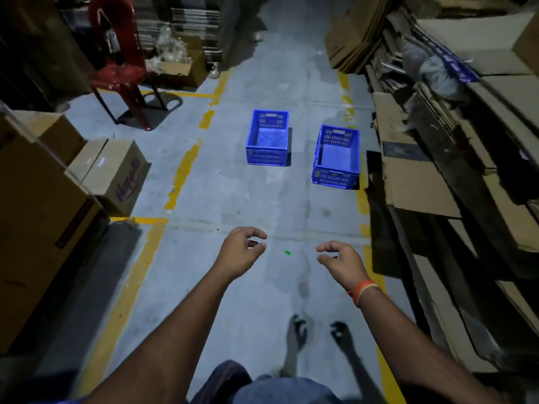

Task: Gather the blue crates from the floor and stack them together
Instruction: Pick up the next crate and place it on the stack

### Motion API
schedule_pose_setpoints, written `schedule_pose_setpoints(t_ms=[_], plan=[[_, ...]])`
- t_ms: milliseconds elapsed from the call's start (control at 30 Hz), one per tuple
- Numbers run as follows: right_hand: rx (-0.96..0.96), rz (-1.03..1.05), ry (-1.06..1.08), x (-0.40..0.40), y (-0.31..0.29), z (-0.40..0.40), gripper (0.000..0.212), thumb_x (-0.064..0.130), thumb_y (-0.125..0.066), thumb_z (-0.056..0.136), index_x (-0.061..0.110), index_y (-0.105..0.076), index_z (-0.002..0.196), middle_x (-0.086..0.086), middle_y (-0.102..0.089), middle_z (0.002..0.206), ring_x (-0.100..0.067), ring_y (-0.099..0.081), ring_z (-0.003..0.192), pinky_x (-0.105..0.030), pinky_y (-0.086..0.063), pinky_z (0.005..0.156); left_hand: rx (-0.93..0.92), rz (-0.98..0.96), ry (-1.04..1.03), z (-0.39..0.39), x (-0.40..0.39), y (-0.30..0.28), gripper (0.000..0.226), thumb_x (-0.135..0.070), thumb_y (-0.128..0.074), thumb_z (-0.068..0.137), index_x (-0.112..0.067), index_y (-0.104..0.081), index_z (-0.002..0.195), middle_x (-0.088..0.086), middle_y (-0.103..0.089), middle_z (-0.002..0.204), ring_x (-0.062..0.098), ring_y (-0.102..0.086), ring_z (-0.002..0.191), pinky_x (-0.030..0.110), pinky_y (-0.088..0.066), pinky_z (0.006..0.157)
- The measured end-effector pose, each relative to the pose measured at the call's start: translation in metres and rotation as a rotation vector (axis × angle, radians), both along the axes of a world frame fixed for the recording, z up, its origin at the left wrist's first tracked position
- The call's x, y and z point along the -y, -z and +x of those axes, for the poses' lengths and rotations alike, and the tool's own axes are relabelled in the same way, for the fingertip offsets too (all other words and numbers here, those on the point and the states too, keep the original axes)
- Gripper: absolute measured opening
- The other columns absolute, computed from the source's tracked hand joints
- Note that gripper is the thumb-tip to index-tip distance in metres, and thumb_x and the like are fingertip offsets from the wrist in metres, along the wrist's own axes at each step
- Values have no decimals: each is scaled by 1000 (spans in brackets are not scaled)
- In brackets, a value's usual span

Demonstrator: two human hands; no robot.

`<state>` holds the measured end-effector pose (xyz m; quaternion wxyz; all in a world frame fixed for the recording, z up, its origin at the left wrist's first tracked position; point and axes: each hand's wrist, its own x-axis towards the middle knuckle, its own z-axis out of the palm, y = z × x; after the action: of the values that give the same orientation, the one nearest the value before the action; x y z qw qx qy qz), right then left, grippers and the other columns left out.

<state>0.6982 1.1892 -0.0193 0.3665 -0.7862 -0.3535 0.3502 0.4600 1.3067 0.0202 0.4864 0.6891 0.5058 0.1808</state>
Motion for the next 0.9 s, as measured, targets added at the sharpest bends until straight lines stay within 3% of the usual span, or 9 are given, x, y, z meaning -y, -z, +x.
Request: schedule_pose_setpoints(t_ms=[133,333,433,500,600,733,900], plan=[[-13,-24,32,-37,11,19,11,17,-70,80,24,-73,88,2,-70,109,-17,-64,102,-35,-51,93,-27,-17,48,31,-55,7,12,-21,-66,91,-29,-70,99,1,-59,104,1,-59,69,7,-38,48],[-9,-34,93,-124,28,54,11,10,-71,81,18,-74,88,2,-72,102,-18,-65,100,-33,-50,93,-23,-19,108,70,-165,23,13,-20,-65,91,-26,-71,101,5,-62,114,0,-60,69,7,-39,50],[-10,-52,129,-176,25,70,11,8,-70,82,17,-74,88,1,-72,102,-18,-65,101,-30,-48,89,-40,-25,133,86,-230,21,13,-19,-65,91,-26,-71,100,5,-61,105,-7,-56,57,8,-38,48],[-13,-41,156,-211,19,82,12,6,-70,82,16,-74,88,-1,-72,102,-18,-66,98,-28,-46,85,-15,-10,152,97,-274,16,14,-18,-65,90,-25,-71,100,2,-60,107,-7,-59,60,10,-41,50],[-4,-13,204,-262,11,101,12,7,-70,82,15,-74,89,0,-72,99,-12,-65,86,-27,-46,80,-40,37,220,119,-341,12,15,-20,-66,90,-28,-71,101,-1,-62,114,-1,-64,75,14,-45,56],[-15,0,279,-313,10,127,13,6,-70,82,15,-74,90,4,-69,84,-3,-57,63,-25,-44,69,-58,48,259,157,-410,13,14,-20,-68,87,-29,-72,97,2,-67,105,-4,-60,62,15,-42,56],[-26,-17,372,-385,29,182,13,5,-71,81,16,-74,87,13,-62,69,8,-52,45,-17,-40,55,-75,56,362,223,-499,22,14,-19,-68,89,-28,-72,99,-5,-61,118,0,-66,85,16,-50,69]])
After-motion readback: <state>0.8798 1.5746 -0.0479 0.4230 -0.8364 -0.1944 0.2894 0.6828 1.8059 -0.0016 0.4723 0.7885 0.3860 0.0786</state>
